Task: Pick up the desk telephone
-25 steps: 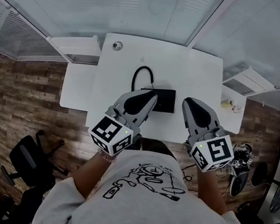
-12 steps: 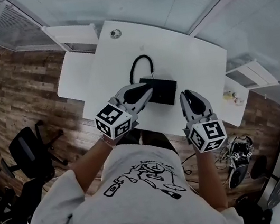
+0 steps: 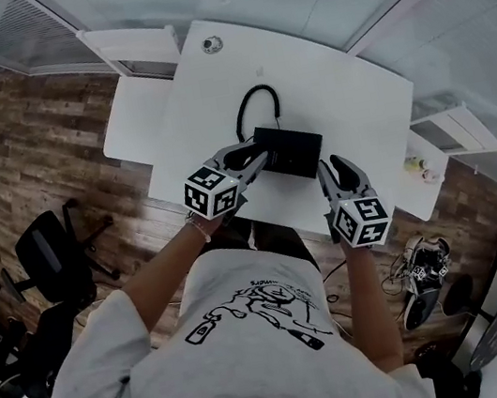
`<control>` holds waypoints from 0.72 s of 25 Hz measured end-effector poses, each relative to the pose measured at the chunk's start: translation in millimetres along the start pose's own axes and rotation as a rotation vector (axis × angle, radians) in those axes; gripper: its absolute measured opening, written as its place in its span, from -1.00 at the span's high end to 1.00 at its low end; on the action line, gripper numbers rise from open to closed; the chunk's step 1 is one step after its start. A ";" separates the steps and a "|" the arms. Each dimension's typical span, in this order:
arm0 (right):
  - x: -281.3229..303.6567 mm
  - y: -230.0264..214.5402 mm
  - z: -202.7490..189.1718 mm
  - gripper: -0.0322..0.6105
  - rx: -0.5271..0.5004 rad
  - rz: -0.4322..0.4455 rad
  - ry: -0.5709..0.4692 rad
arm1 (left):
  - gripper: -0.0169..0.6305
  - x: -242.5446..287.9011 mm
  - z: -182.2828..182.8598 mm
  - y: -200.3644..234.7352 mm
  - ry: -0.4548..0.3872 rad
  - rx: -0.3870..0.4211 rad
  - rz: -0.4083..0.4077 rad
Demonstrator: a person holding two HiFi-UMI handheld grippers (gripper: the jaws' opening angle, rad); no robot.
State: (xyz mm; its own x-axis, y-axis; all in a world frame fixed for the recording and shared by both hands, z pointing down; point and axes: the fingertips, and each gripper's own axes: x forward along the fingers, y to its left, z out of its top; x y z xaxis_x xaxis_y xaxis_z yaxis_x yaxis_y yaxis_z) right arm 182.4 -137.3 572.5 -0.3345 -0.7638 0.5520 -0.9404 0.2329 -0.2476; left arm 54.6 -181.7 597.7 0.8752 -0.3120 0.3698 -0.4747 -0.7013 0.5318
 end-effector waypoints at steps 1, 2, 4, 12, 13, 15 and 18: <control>4.2 -2.7 -6.3 0.62 0.005 -0.002 0.011 | 0.70 2.6 -8.7 7.2 0.009 -0.025 0.004; 7.9 -5.5 -12.8 0.61 0.009 -0.005 0.022 | 0.68 4.7 -16.8 13.3 0.017 -0.051 0.006; 13.4 -10.6 -25.4 0.60 0.021 -0.007 0.044 | 0.66 8.5 -31.3 22.4 0.039 -0.075 0.009; 35.3 -25.1 -58.5 0.45 0.100 0.010 0.106 | 0.53 26.0 -77.1 51.8 0.141 -0.113 0.029; 37.7 -26.5 -60.9 0.43 0.108 0.014 0.111 | 0.52 28.0 -81.5 55.1 0.150 -0.125 0.031; 41.1 -29.4 -63.7 0.40 0.128 0.019 0.116 | 0.50 31.7 -89.0 60.1 0.167 -0.144 0.035; 45.8 -32.8 -69.5 0.36 0.149 0.031 0.129 | 0.45 36.9 -100.1 66.3 0.188 -0.176 0.041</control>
State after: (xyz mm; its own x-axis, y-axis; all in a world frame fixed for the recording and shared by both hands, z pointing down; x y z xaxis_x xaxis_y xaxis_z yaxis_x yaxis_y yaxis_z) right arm 193.7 -138.1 661.2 -0.3768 -0.6718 0.6378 -0.9136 0.1557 -0.3757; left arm 46.1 -175.5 722.9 0.8299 -0.2017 0.5203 -0.5329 -0.5630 0.6318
